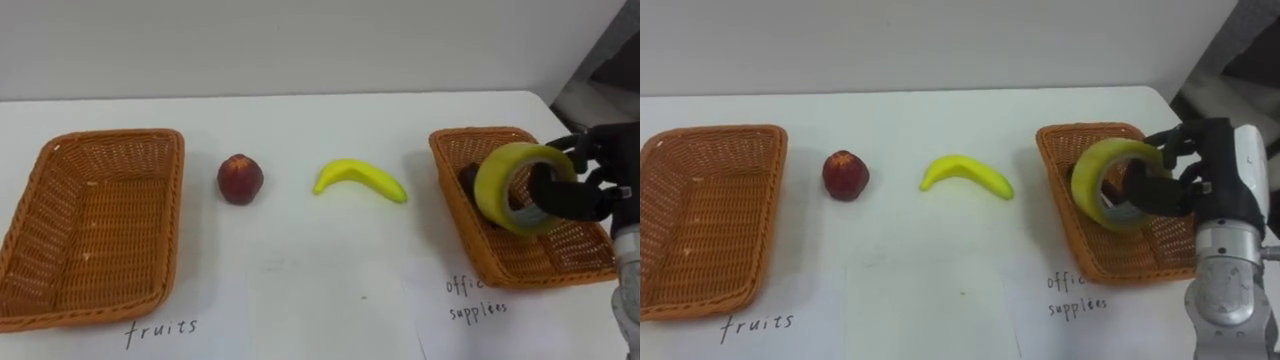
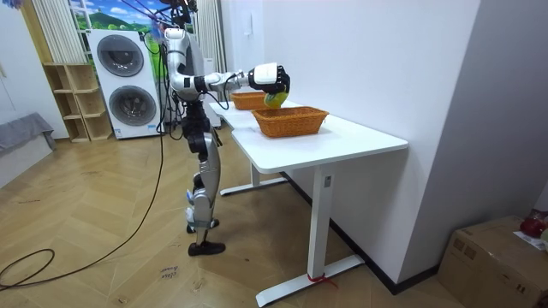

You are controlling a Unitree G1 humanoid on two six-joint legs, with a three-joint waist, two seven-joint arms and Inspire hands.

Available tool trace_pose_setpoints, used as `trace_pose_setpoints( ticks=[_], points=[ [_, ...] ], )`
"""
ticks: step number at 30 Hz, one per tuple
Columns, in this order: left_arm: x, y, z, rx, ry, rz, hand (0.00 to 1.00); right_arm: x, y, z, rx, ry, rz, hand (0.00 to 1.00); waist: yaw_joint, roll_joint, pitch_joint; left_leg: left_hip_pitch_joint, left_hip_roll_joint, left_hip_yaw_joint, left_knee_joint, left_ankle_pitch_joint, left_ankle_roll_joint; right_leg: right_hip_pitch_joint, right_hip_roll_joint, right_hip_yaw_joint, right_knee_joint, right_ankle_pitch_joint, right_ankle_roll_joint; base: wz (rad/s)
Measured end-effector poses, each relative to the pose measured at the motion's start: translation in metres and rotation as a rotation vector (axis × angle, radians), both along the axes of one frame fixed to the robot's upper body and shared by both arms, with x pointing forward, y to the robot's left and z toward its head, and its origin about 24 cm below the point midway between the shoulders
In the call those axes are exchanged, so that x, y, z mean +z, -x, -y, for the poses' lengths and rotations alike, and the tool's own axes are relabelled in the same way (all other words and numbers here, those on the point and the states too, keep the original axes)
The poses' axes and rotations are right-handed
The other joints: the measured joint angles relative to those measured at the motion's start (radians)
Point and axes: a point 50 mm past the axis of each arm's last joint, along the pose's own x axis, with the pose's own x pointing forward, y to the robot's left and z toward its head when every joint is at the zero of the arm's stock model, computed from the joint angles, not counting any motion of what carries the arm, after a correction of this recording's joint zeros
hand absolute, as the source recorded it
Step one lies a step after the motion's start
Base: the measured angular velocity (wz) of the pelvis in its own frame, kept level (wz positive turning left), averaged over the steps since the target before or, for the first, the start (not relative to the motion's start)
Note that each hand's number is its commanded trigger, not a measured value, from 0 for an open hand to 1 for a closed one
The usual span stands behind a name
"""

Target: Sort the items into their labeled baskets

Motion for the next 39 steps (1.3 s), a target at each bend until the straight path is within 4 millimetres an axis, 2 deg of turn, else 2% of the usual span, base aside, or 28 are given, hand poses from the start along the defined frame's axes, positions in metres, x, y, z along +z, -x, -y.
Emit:
trace_pose_setpoints(
  ticks=[11, 23, 31, 39],
  points=[
    [0.000, 0.000, 0.000, 0.006, 0.008, 0.000, 0.00, -0.004, 0.001, 0.000, 0.007, -0.005, -0.022, 1.00, 0.010, 0.001, 0.0007, 0.001, 0.003, 0.019, -0.001, 0.000, -0.001, -0.011, 0.003, 0.017, 0.004, 0.000, 0.000, -0.05],
    [-0.001, 0.004, 0.000, 0.006, 0.008, -0.006, 0.00, -0.011, 0.002, 0.002, 0.018, 0.037, -0.081, 1.00, 0.028, 0.009, 0.0056, 0.001, 0.003, 0.021, -0.002, -0.001, -0.002, -0.011, 0.004, 0.024, 0.004, 0.000, 0.000, -0.01],
    [-0.003, 0.012, 0.000, 0.012, 0.012, -0.039, 0.00, -0.016, 0.003, 0.003, 0.012, 0.051, -0.102, 1.00, 0.028, 0.001, 0.0103, 0.000, 0.003, 0.021, -0.001, -0.001, -0.002, -0.011, 0.004, 0.022, 0.004, 0.000, 0.000, 0.00],
    [-0.003, 0.011, 0.000, 0.008, 0.030, -0.039, 0.00, -0.019, 0.003, 0.004, 0.015, 0.066, -0.125, 1.00, 0.028, -0.002, 0.0090, 0.000, 0.003, 0.021, 0.000, -0.001, -0.002, -0.011, 0.004, 0.023, 0.004, 0.000, 0.000, 0.00]
  ],
)
